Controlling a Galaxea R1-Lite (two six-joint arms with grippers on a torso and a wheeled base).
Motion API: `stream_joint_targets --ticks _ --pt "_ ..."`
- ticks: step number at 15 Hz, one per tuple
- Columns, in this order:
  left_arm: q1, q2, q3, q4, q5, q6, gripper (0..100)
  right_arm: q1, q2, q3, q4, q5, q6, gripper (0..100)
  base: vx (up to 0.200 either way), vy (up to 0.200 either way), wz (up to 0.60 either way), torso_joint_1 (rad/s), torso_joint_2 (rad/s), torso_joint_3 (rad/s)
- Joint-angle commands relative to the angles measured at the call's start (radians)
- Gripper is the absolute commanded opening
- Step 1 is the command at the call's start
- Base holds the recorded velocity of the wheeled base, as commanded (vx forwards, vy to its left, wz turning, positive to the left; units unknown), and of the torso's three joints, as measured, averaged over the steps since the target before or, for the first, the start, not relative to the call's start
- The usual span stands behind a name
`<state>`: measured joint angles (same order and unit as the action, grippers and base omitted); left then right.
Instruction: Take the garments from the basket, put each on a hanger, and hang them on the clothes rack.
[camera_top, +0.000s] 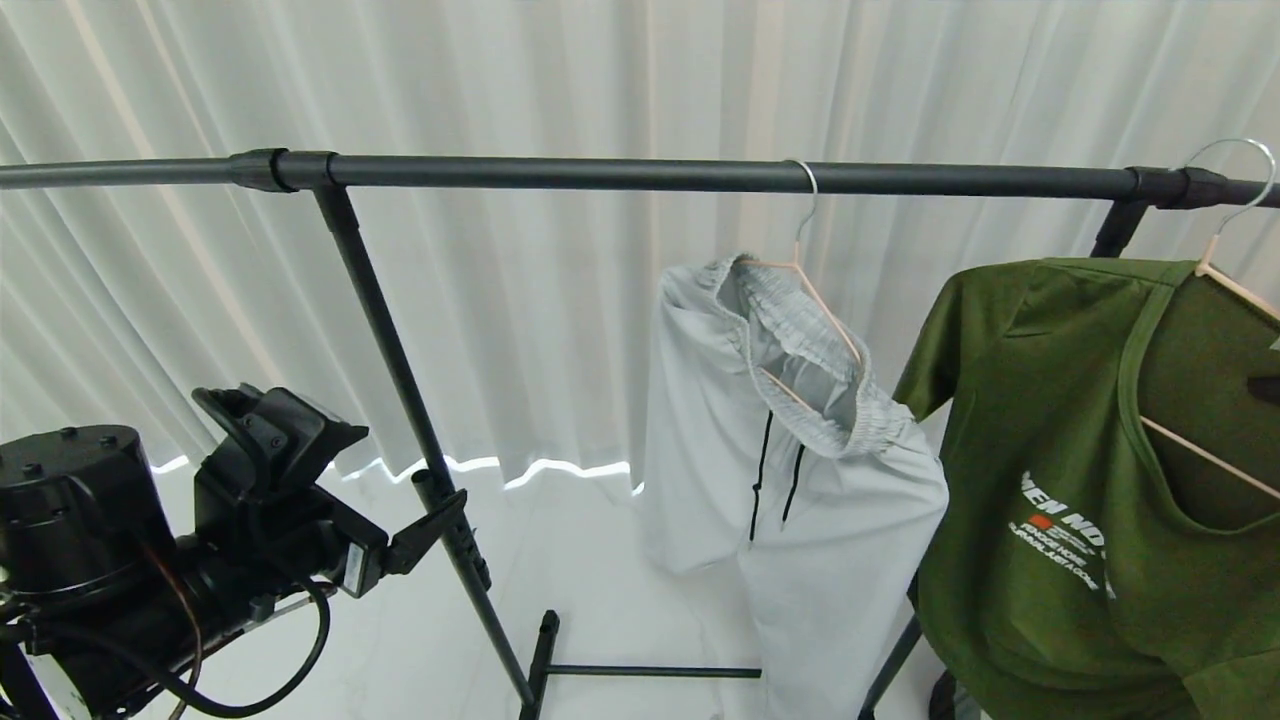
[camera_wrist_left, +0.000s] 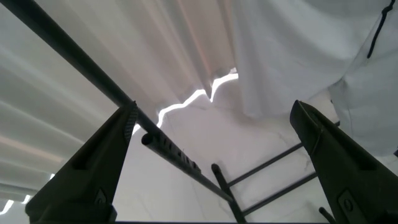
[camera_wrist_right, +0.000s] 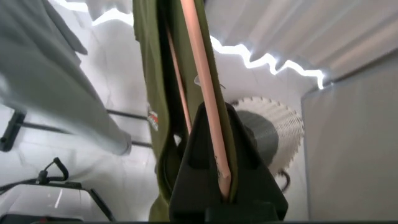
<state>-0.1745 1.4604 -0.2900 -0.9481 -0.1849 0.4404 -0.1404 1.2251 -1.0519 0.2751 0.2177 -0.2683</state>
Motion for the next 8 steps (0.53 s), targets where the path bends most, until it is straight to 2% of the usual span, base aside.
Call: stream_joint_targets --ticks 1,8 --pt "-0.003 0.001 0.002 -0.001 -0.001 0.0 100 0.013 0.013 -0.01 0.001 0.0 0.001 0 0.0 0.0 0.0 0.0 0.0 0.0" --pt "-0.017 -0.002 0.017 -0.005 -0.001 -0.002 100 0.044 0.157 -0.115 -0.051 -0.008 0.021 0 0.0 0.0 0.0 0.0 0.0 0.0"
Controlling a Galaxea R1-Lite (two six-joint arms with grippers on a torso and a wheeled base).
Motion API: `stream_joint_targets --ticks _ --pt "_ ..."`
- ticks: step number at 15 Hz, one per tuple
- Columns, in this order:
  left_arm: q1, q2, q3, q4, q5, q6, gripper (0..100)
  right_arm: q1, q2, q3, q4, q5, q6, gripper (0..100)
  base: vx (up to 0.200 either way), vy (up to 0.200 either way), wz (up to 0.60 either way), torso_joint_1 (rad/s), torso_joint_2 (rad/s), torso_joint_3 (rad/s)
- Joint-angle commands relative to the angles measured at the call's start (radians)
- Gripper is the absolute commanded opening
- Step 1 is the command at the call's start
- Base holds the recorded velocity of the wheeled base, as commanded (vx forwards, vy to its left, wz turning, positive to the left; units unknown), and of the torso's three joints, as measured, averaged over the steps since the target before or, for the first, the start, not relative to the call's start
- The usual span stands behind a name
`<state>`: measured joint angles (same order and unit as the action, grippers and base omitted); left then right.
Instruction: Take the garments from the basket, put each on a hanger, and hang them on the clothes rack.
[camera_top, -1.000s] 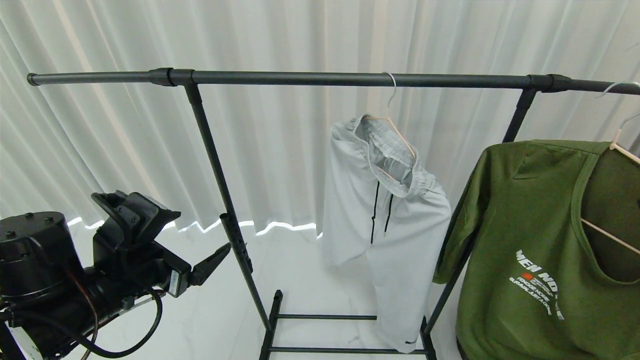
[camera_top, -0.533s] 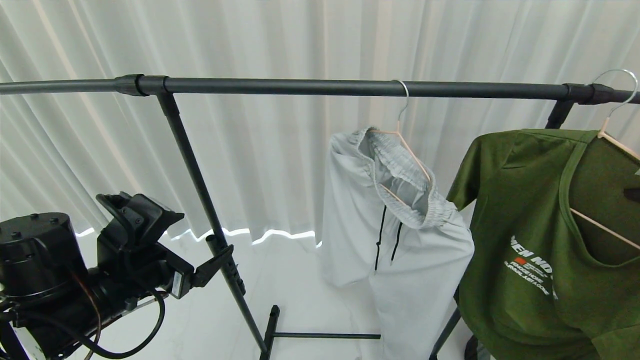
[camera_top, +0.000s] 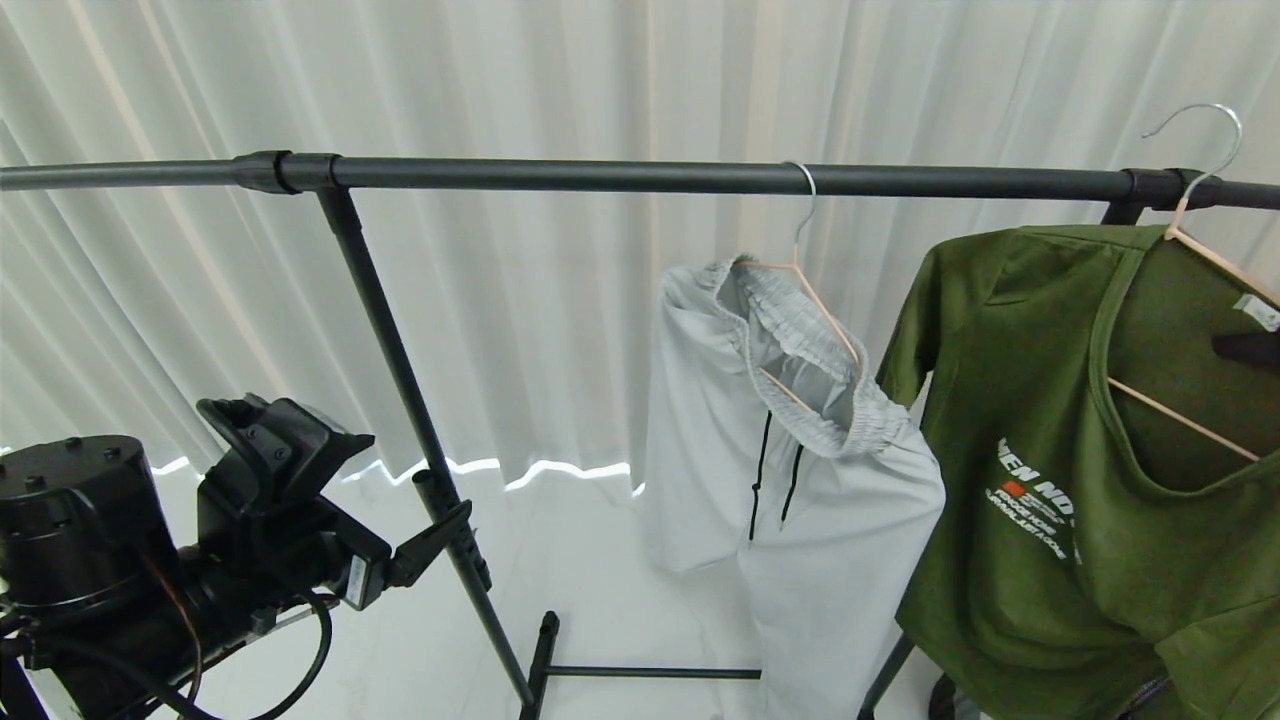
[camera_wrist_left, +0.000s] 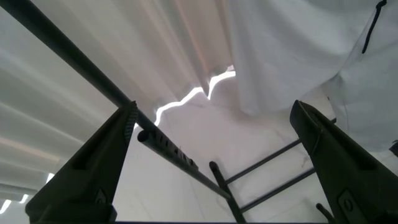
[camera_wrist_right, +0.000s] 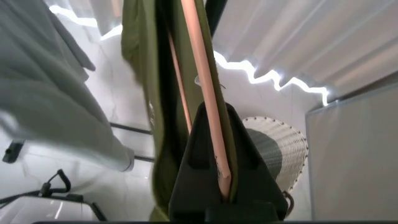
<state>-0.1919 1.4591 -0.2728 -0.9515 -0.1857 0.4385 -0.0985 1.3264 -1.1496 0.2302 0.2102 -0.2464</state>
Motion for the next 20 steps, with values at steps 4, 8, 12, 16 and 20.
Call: stream_joint_targets --ticks 4,8,12,16,20 --pt "-0.008 -0.002 0.001 -0.001 0.0 0.0 100 0.002 0.12 -0.055 -0.009 -0.002 -0.001 0 0.0 0.0 0.0 0.0 0.0 0.0" --pt "-0.02 0.0 0.0 -0.001 0.002 0.0 100 0.013 0.192 -0.076 -0.051 -0.003 0.002 0 0.0 0.0 0.0 0.0 0.0 0.0" --pt "-0.02 -0.003 0.0 -0.001 0.002 0.0 100 0.033 0.237 -0.078 -0.071 -0.048 0.01 0 0.0 0.0 0.0 0.0 0.0 0.0" --pt "-0.021 -0.002 0.001 -0.001 0.002 0.0 100 0.034 0.247 -0.079 -0.101 -0.052 0.016 0 0.0 0.0 0.0 0.0 0.0 0.0" --pt "-0.027 -0.002 0.0 -0.001 0.0 0.0 100 0.042 0.246 -0.079 -0.103 -0.052 0.018 0 0.0 0.0 0.0 0.0 0.0 0.0"
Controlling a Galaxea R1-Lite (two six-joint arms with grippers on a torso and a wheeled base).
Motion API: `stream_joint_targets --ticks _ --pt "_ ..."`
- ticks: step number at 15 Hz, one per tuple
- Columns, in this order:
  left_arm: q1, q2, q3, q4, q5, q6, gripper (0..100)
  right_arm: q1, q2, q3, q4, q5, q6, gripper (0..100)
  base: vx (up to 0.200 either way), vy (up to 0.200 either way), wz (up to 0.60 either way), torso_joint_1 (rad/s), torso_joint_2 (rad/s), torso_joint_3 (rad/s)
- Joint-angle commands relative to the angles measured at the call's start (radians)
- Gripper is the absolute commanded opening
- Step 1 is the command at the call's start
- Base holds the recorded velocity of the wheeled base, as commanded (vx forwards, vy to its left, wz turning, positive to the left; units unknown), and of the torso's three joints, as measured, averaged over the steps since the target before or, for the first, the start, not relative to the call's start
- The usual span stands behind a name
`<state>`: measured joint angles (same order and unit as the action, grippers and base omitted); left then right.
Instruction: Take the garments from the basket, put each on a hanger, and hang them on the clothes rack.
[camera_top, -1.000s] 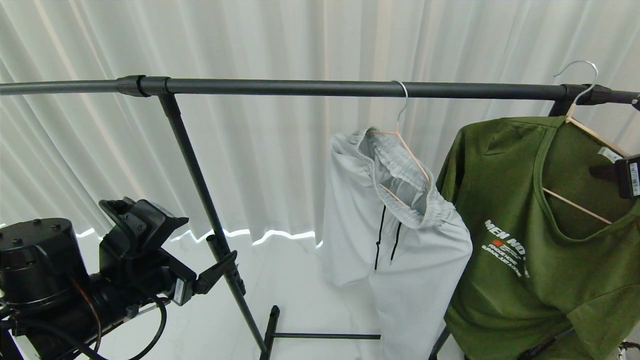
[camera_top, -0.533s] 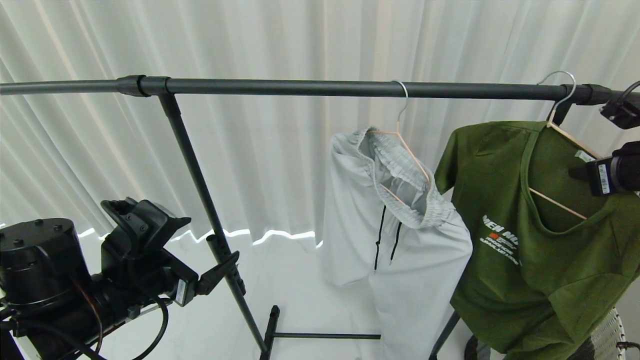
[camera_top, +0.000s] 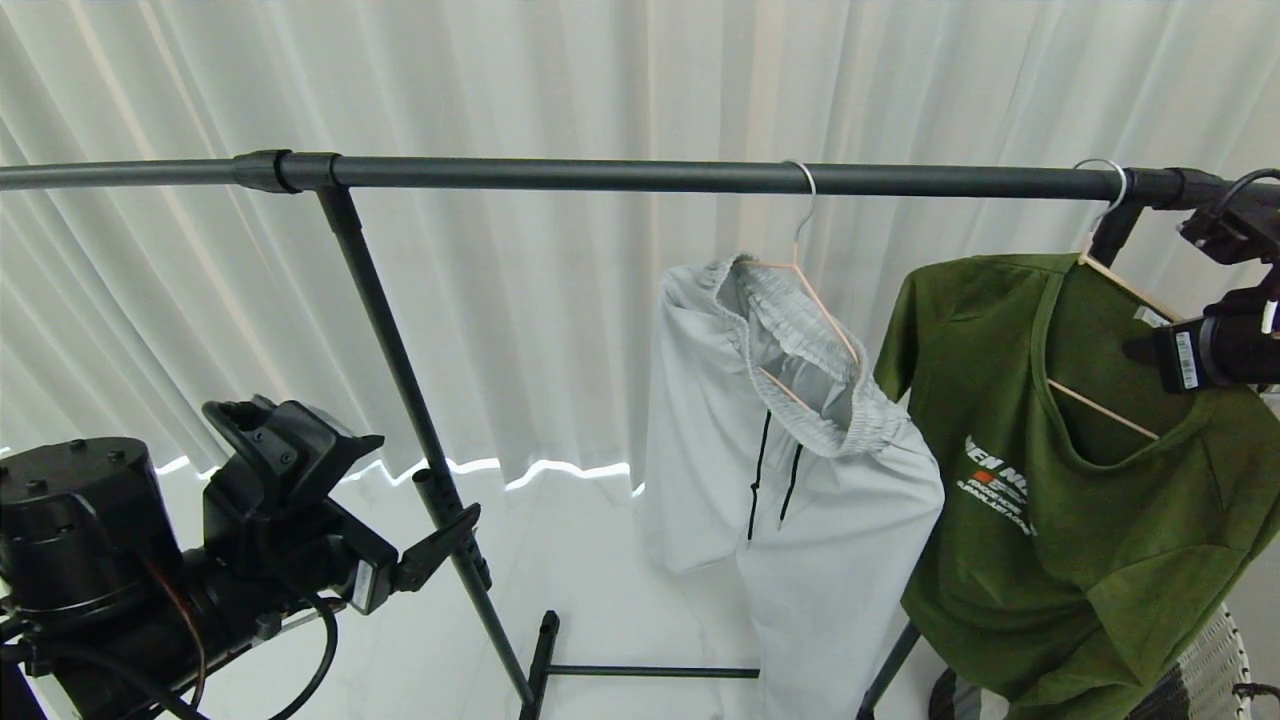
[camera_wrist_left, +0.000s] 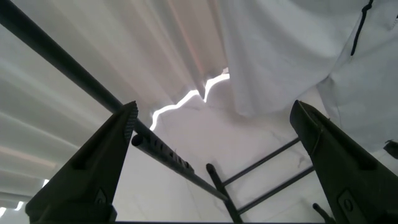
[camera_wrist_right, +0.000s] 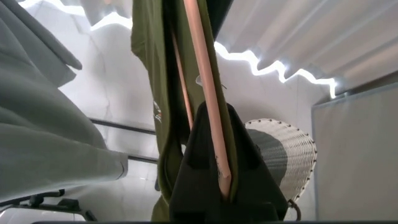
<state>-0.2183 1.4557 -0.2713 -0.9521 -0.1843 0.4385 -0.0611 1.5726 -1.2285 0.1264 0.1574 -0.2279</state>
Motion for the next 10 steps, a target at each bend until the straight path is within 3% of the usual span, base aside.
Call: stream_joint_targets --ticks 1,5,10 --pt "0.0 0.002 -0.002 0.0 0.0 0.0 100 0.009 -0.005 0.001 0.001 0.001 0.007 100 0.0 0.0 0.0 0.0 0.0 0.0" --pt "0.019 -0.003 0.001 -0.002 0.002 -0.003 100 0.01 -0.094 0.017 -0.014 0.001 0.058 100 0.0 0.0 0.0 0.0 0.0 0.0" --pt "0.08 -0.051 0.027 -0.002 0.006 -0.014 100 0.024 -0.356 0.138 -0.017 0.007 0.139 100 0.0 0.0 0.0 0.0 0.0 0.0"
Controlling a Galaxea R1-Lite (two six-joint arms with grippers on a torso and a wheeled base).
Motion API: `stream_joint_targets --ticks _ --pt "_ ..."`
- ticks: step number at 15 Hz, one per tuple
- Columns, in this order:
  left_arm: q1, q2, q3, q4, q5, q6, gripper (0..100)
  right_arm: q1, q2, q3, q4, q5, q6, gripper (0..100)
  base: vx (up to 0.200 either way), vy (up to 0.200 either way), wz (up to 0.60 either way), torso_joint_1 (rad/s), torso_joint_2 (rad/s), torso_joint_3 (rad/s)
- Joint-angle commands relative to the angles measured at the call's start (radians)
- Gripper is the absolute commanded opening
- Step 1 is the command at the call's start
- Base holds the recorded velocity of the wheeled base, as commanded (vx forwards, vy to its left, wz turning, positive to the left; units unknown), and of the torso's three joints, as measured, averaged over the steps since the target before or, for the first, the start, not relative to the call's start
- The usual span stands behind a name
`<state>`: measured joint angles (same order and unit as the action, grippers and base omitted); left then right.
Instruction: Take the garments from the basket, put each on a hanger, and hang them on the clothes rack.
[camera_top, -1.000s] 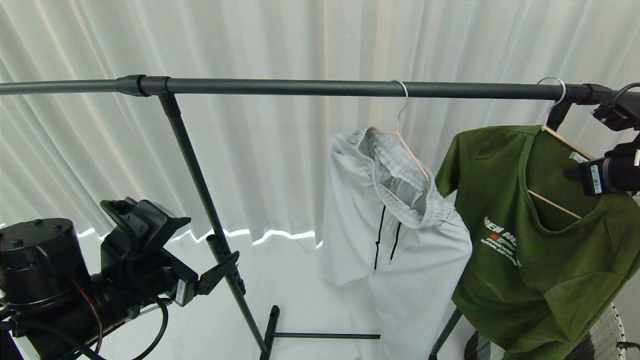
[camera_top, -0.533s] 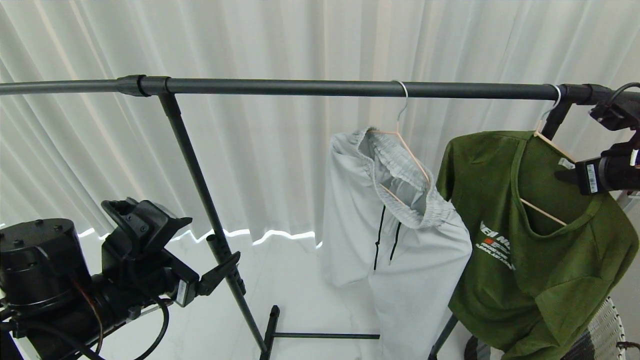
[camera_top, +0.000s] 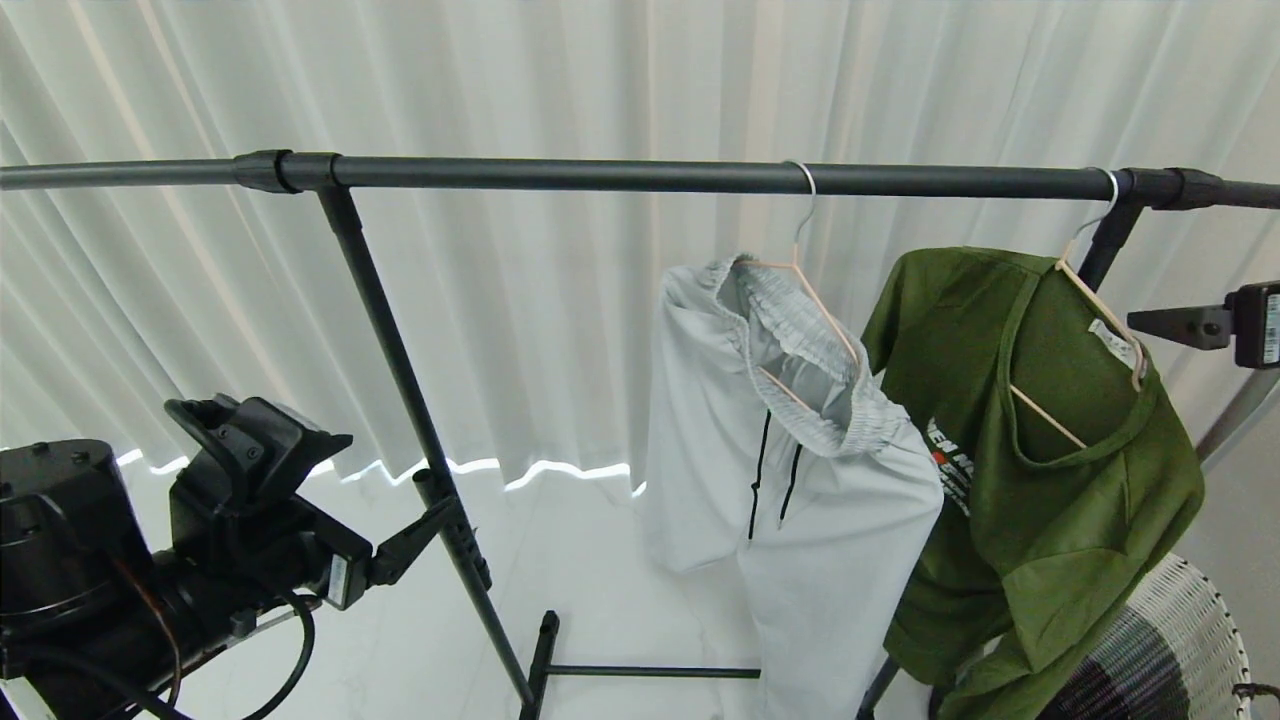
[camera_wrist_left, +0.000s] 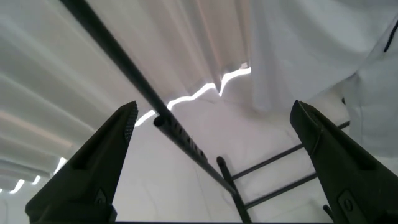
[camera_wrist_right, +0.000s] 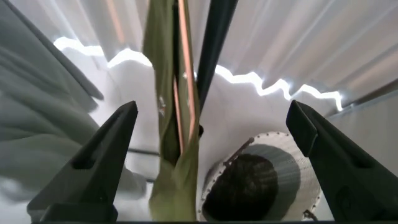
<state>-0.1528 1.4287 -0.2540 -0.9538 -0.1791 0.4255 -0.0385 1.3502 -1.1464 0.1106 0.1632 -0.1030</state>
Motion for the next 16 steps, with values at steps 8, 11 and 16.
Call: stream_joint_targets --ticks 8,11,16 --pt "0.05 -0.189 0.154 0.0 0.038 -0.001 100 -0.011 -0.427 0.33 0.001 -0.007 -0.021 100 -0.125 0.0 0.0 0.004 0.0 0.001" --pt "0.05 -0.257 0.213 0.0 0.04 -0.001 100 -0.012 -0.513 0.428 0.003 -0.008 -0.06 100 -0.2 0.0 0.0 -0.001 0.01 0.004" --pt "0.064 -0.333 0.254 0.023 0.05 -0.016 100 -0.014 -0.631 0.544 0.006 -0.01 -0.067 100 -0.2 0.0 0.0 0.005 0.0 0.002"
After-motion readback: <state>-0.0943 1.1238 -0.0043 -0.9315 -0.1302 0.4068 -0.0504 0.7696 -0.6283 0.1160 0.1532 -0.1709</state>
